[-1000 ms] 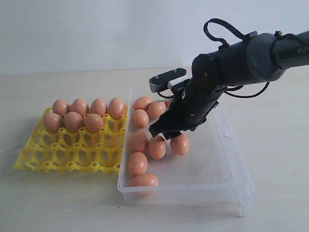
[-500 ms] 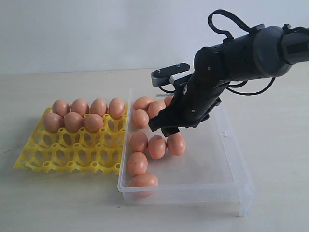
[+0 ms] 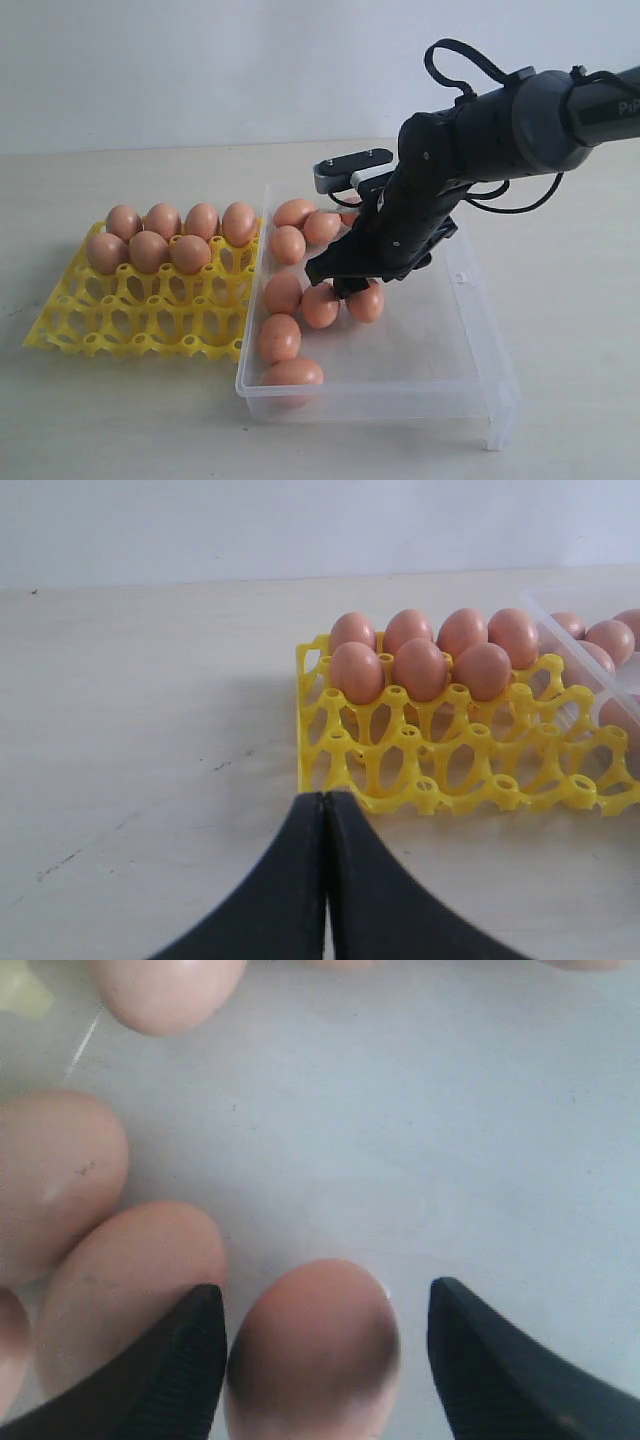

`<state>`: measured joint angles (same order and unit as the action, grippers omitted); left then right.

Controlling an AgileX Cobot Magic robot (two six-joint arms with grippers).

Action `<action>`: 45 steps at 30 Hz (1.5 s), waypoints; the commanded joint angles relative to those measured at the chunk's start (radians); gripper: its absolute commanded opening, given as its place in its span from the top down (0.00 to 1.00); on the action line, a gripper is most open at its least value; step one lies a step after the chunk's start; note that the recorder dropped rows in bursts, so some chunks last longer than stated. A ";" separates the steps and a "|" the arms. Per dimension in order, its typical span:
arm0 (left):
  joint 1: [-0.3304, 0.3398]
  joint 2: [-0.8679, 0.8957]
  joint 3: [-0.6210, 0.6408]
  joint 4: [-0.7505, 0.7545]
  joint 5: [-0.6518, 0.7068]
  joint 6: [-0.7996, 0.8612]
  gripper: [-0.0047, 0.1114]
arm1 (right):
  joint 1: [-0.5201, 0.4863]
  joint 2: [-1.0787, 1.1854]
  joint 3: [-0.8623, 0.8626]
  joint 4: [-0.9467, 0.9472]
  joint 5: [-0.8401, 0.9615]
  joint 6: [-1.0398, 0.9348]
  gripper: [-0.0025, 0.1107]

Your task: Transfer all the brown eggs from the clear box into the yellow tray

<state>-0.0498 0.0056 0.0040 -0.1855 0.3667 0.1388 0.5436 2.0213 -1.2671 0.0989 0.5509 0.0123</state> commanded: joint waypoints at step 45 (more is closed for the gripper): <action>0.001 -0.006 -0.004 -0.001 -0.010 0.002 0.96 | 0.024 -0.132 0.016 0.004 -0.137 -0.090 0.98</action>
<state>-0.0498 0.0056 0.0040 -0.1855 0.3667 0.1388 0.5520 1.9612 -1.2651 0.1094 0.4607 -0.0684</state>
